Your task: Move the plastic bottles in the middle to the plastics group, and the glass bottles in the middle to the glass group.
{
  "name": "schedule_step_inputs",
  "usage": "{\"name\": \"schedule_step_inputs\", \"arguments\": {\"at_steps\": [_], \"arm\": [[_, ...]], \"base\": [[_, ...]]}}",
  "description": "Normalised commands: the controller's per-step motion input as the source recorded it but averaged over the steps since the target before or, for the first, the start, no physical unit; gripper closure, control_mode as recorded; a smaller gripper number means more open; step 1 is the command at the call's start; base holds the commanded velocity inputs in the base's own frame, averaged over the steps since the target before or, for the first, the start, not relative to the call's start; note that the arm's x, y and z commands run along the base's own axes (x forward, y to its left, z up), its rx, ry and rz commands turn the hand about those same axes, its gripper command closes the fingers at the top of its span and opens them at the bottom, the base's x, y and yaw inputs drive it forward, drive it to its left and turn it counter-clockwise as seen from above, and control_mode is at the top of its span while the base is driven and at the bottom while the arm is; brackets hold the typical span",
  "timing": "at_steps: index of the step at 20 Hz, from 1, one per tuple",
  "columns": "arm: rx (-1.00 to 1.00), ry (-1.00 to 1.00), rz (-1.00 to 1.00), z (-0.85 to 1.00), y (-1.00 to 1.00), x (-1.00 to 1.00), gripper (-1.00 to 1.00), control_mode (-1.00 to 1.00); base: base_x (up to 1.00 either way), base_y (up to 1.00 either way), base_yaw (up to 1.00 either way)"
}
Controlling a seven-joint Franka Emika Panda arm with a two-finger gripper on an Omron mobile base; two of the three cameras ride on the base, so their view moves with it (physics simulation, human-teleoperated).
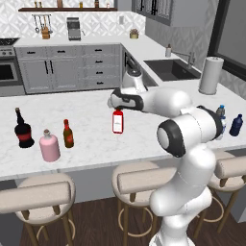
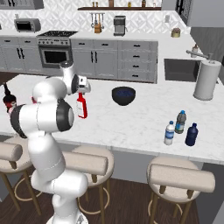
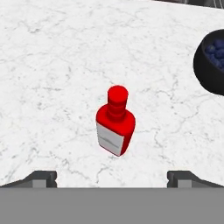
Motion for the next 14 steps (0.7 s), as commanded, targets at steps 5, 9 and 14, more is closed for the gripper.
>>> {"name": "schedule_step_inputs", "arguments": {"at_steps": [5,9,14], "arm": [[0.00,-0.02,0.00,-0.15,0.00,0.33,-1.00,-1.00],[0.00,0.00,0.00,-0.04,0.00,0.39,-1.00,-1.00],[0.00,0.00,0.00,-0.06,0.00,0.21,-1.00,-1.00]], "base": [[0.00,0.00,0.00],[0.00,0.00,0.00],[0.00,0.00,0.00]]}}
